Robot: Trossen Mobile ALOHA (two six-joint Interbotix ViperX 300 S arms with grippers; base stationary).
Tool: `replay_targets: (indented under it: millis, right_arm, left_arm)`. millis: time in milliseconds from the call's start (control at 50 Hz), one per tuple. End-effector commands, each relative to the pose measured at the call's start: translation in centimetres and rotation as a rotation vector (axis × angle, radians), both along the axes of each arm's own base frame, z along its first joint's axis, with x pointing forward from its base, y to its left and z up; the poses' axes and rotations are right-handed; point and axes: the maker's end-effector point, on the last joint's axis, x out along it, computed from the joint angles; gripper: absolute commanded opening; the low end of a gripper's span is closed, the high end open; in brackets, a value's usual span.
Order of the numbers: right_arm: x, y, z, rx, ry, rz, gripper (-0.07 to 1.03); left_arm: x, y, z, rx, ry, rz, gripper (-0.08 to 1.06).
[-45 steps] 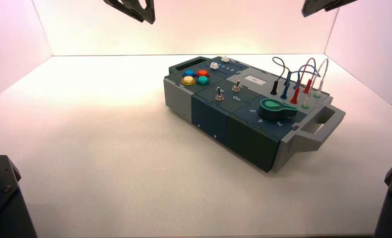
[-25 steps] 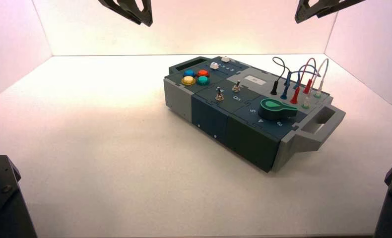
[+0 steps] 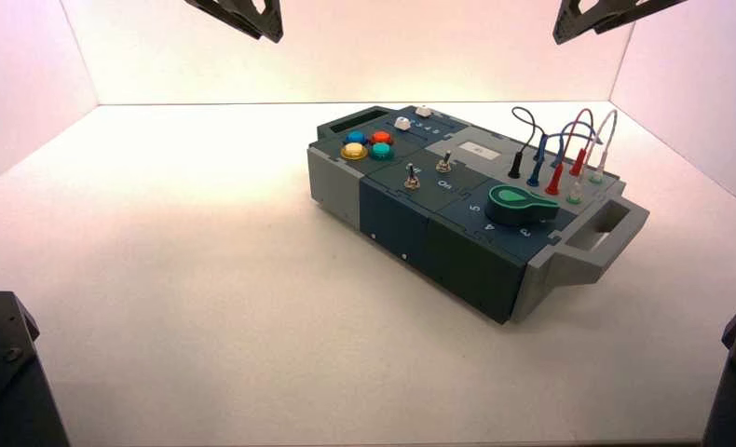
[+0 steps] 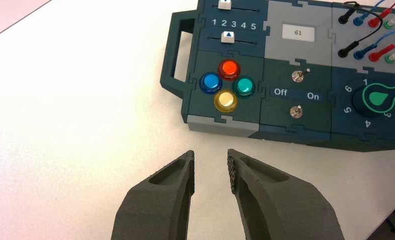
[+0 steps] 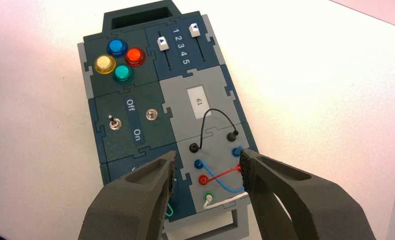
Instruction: Move the right gripper to the right.
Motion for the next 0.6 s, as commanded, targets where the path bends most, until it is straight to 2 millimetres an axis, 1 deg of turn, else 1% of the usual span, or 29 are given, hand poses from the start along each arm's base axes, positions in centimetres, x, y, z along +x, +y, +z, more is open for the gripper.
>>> replay_targets:
  millis: [20, 100, 160, 180, 220, 240, 280, 300, 320, 340, 400, 440, 500, 540, 560, 600]
  right_arm:
    - [0.6, 0.1, 1.2, 0.016, -0.033, -0.008, 0.66]
    - [0.6, 0.1, 1.2, 0.016, -0.033, -0.008, 0.63]
    - [0.6, 0.1, 1.2, 0.016, -0.035, -0.007, 0.56]
    - [0.7, 0.1, 1.2, 0.018, -0.036, -0.008, 0.51]
    - [0.7, 0.1, 1.2, 0.015, -0.035, -0.006, 0.37]
    - [0.6, 0.1, 1.1, 0.015, -0.034, -0.006, 0.33]
    - [0.6, 0.1, 1.1, 0.012, -0.035, -0.003, 0.16]
    - [0.6, 0.1, 1.1, 0.01, -0.034, -0.002, 0.1]
    - [0.6, 0.1, 1.1, 0.01, -0.034, -0.002, 0.08]
    - [0.6, 0.1, 1.1, 0.009, -0.033, -0.001, 0.06]
    - [0.7, -0.1, 1.2, 0.005, -0.033, -0.006, 0.07]
    - [0.9, -0.7, 1.2, 0.0, -0.033, -0.027, 0.07]
    - [1.4, -2.1, 1.2, -0.001, -0.033, -0.084, 0.07]
    - [1.8, -3.6, 1.2, 0.001, -0.031, -0.146, 0.07]
    - [2.0, -4.0, 1.4, 0.004, -0.036, -0.164, 0.07]
    - [2.3, -5.2, 1.5, 0.018, -0.041, -0.221, 0.1]
  left_arm:
    - [0.4, -0.2, 1.1, -0.018, -0.036, -0.001, 0.38]
    - [0.4, -0.2, 1.1, -0.016, -0.037, -0.003, 0.38]
    - [0.4, -0.2, 1.1, -0.014, -0.038, -0.006, 0.38]
    - [0.5, -0.2, 1.2, -0.015, -0.041, -0.004, 0.38]
    - [0.4, -0.2, 1.1, -0.015, -0.041, -0.004, 0.38]
    - [0.5, -0.2, 1.1, -0.015, -0.041, -0.004, 0.38]
    - [0.5, -0.2, 1.1, -0.015, -0.04, -0.004, 0.38]
    - [0.5, -0.3, 1.1, -0.015, -0.041, -0.005, 0.38]
    - [0.5, -0.2, 1.0, -0.014, -0.038, -0.004, 0.38]
    - [0.5, -0.2, 1.0, -0.014, -0.038, -0.004, 0.38]
    - [0.5, -0.2, 1.1, -0.015, -0.04, -0.004, 0.38]
    - [0.5, -0.2, 1.1, -0.015, -0.04, -0.004, 0.38]
    - [0.5, -0.2, 1.2, -0.016, -0.042, -0.004, 0.38]
    - [0.5, -0.2, 1.2, -0.017, -0.044, -0.004, 0.38]
    - [0.5, -0.2, 1.2, -0.017, -0.044, -0.004, 0.38]
    - [0.5, -0.2, 1.3, -0.018, -0.045, -0.004, 0.38]
